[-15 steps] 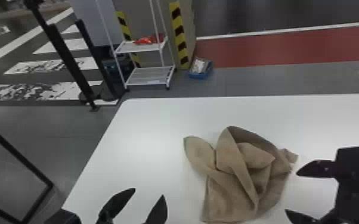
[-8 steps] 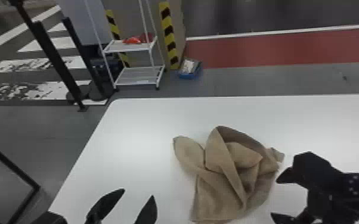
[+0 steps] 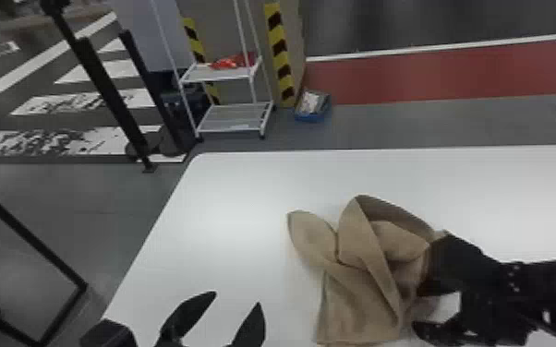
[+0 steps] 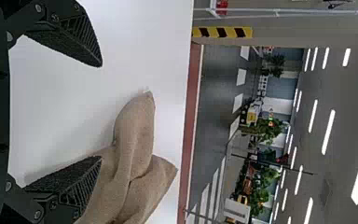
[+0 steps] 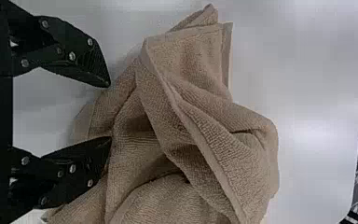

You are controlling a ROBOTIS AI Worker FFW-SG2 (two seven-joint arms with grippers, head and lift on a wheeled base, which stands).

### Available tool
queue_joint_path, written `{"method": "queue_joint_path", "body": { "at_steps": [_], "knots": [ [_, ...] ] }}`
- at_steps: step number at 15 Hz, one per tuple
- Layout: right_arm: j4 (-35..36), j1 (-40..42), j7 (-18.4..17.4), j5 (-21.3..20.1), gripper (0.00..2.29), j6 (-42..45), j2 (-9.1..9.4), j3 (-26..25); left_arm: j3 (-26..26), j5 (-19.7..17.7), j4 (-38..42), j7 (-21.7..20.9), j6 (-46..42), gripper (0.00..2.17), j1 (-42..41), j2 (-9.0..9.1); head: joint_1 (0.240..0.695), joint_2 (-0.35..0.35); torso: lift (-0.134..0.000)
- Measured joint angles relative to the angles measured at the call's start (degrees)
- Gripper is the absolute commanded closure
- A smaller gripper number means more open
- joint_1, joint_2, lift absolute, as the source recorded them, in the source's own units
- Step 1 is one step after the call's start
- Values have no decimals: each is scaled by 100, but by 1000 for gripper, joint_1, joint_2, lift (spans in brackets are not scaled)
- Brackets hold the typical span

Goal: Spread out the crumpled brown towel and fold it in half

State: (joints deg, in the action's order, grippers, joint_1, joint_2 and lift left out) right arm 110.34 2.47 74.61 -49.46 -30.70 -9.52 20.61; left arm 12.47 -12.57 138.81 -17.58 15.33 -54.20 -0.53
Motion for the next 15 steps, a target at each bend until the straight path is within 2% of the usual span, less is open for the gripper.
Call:
{"method": "queue_joint_path", "body": {
  "at_steps": [1,2,3,7,10,12,15],
  "knots": [
    [-55,-48,31,8,957,0,12,19,-5,0,-2,-3,7,205,7,0,695,311,-125],
    [-118,-97,68,8,1254,0,18,45,-16,1,-3,-6,13,205,18,0,695,311,-125],
    [-174,-143,87,1,1406,-1,22,71,-36,5,-3,-8,21,205,31,0,695,311,-125],
    [-218,-203,90,136,1420,14,62,-22,-127,17,135,-266,185,201,106,0,695,282,-125],
    [-88,-111,88,164,1416,16,65,-76,-276,30,369,-514,702,178,303,0,695,240,-125],
    [26,19,89,125,1416,13,65,-71,-371,130,535,-524,1722,178,759,0,695,223,-125],
    [173,204,89,56,1416,12,64,-49,-589,795,576,-741,3237,178,1703,0,695,201,-125]
  ]
}}
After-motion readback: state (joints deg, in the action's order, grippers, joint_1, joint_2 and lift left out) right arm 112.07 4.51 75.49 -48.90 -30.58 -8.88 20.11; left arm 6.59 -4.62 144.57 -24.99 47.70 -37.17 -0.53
